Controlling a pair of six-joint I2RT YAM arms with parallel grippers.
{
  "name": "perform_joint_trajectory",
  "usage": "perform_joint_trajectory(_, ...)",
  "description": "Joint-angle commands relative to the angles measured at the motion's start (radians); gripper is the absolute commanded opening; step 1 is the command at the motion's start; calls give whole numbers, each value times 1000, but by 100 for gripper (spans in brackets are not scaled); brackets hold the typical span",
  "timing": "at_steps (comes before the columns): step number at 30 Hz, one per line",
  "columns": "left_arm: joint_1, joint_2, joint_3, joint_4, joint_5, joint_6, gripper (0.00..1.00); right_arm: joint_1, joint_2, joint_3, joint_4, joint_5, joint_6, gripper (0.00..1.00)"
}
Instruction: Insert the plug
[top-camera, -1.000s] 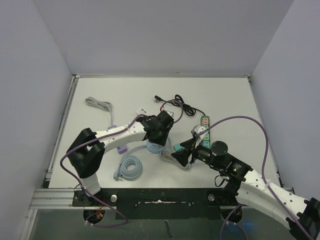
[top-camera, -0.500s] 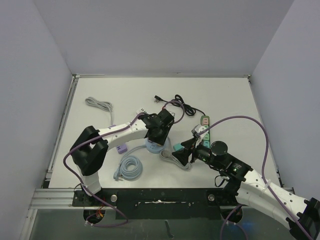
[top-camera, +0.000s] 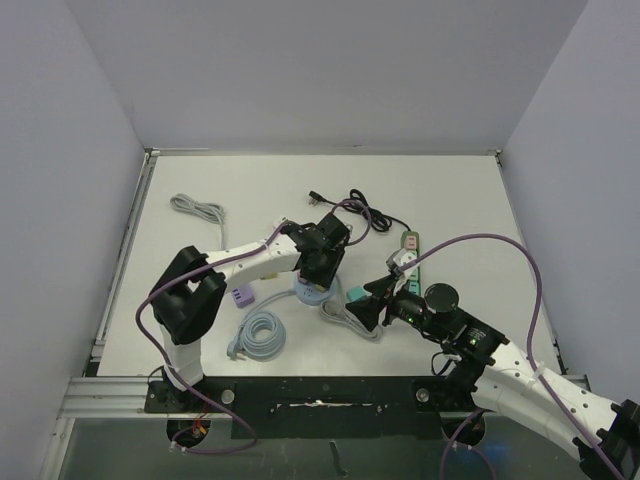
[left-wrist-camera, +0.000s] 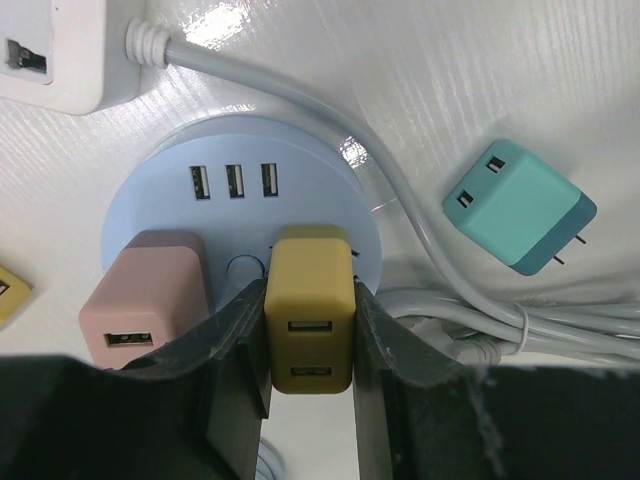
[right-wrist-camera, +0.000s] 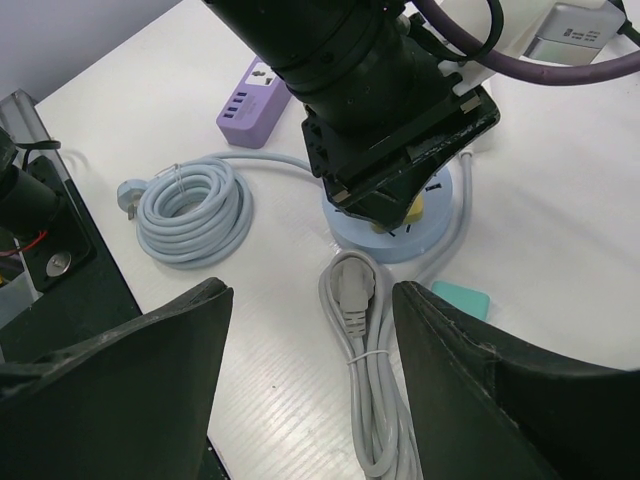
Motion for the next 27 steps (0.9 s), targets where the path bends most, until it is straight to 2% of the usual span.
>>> perform_joint_trajectory(1,-9,168,-82,-71,-70,-12,0,4,-17,10,22,22,6,65)
perform_joint_trajectory(3,-21,194,-89,-94,-102,-21,0,5,-14,7,27,23,6,65)
perform_joint_trajectory(9,-28,237,-124,-82,-78,-37,0,5,-11,6,32,22,9,65)
perform_joint_trajectory(14,-26,166,-65,-98,-46,-30,2,5,-15,26,9,37,27,65)
perform_joint_trajectory(21,-22,-20,82,-82,13,-11,41,4,28,68,-71,72,82,66)
perform_joint_trajectory(23,-23,-69,124,-79,31,-2,62,4,40,74,-83,83,96,66)
perform_joint_trajectory(27,-21,-192,131,-29,38,6,65,5,61,89,-111,81,107,66)
